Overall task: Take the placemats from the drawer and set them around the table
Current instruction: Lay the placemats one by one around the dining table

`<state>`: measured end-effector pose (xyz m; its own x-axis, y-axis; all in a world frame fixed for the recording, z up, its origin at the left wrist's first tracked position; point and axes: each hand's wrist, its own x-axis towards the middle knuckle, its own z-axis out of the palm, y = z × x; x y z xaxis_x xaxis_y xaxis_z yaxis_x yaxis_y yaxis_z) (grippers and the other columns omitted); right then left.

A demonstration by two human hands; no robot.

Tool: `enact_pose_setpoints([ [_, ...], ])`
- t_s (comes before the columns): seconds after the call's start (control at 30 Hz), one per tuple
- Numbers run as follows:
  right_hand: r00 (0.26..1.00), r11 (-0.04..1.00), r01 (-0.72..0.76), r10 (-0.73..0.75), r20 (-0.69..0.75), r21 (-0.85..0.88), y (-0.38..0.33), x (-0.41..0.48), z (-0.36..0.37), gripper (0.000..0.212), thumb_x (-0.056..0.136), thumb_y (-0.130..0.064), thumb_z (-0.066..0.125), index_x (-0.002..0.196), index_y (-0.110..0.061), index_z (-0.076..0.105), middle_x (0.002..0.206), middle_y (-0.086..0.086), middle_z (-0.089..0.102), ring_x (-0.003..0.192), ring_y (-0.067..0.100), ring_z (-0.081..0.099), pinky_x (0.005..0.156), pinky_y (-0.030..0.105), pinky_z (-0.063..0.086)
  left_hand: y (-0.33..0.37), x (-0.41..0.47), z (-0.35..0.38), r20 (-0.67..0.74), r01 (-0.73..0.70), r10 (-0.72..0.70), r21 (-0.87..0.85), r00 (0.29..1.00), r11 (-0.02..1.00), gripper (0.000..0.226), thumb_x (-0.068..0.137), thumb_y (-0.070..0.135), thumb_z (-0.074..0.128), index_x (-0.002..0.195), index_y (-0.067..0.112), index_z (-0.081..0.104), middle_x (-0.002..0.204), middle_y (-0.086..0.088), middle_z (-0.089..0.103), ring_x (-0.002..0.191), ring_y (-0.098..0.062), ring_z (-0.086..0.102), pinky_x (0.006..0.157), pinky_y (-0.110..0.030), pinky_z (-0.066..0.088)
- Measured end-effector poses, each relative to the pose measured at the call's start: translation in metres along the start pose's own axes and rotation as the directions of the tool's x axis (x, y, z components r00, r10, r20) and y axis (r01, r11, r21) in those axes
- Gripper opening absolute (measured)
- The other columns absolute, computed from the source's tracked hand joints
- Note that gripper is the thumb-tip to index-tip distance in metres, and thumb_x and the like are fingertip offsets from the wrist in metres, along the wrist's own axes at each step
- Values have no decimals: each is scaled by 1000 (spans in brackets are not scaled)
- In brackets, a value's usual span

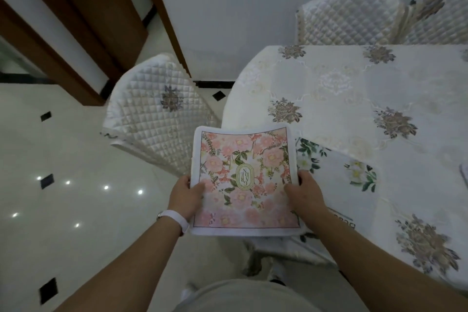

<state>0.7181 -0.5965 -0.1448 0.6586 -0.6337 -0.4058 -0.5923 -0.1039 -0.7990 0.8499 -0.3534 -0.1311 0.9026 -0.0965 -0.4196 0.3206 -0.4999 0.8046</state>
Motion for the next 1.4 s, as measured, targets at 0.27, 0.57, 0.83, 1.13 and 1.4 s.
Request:
enact_pose_setpoints([
  [0.27, 994, 988, 107, -105, 23, -113, -64, -48, 116, 13, 84, -14, 59, 81, -24, 51, 77, -2, 61, 65, 14, 59, 47, 24, 42, -57, 13, -131, -100, -10, -3, -122, 995, 992, 7, 89, 23, 65, 94, 22, 60, 89, -7, 67, 72, -20, 64, 53, -27, 49],
  [0.57, 965, 960, 244, -227, 128, -134, -142, -108, 250, 12, 87, -18, 56, 91, -29, 60, 82, -11, 66, 59, 9, 66, 40, 24, 52, -129, 16, -286, -190, -70, 20, -265, 982, 962, 12, 88, 16, 65, 95, 24, 61, 90, -4, 69, 77, -19, 67, 58, -27, 54],
  [0.83, 898, 894, 397, -331, 288, -209, -203, -132, 350, 13, 89, -21, 55, 101, -27, 57, 81, -8, 63, 64, 15, 64, 40, 24, 52, -177, 15, -378, -346, -65, -90, -411, 934, 909, 12, 88, 13, 65, 96, 22, 63, 90, -2, 70, 75, -16, 67, 53, -20, 51],
  [1.13, 857, 909, 393, -309, 413, -135, -236, -110, 429, 13, 91, -17, 55, 103, -23, 59, 86, 0, 67, 69, 21, 66, 48, 33, 55, -196, 51, -429, -421, -23, -197, -463, 885, 886, 14, 88, 13, 66, 90, 26, 62, 84, -3, 70, 64, -12, 66, 48, -19, 51],
  [1.4, 854, 935, 338, -258, 452, -105, -293, -29, 509, 10, 89, -20, 56, 97, -24, 59, 87, 0, 68, 73, 21, 67, 55, 35, 57, -171, 153, -473, -454, 17, -231, -427, 860, 904, 8, 87, 19, 69, 91, 24, 64, 78, -1, 71, 65, -19, 68, 51, -28, 56],
])
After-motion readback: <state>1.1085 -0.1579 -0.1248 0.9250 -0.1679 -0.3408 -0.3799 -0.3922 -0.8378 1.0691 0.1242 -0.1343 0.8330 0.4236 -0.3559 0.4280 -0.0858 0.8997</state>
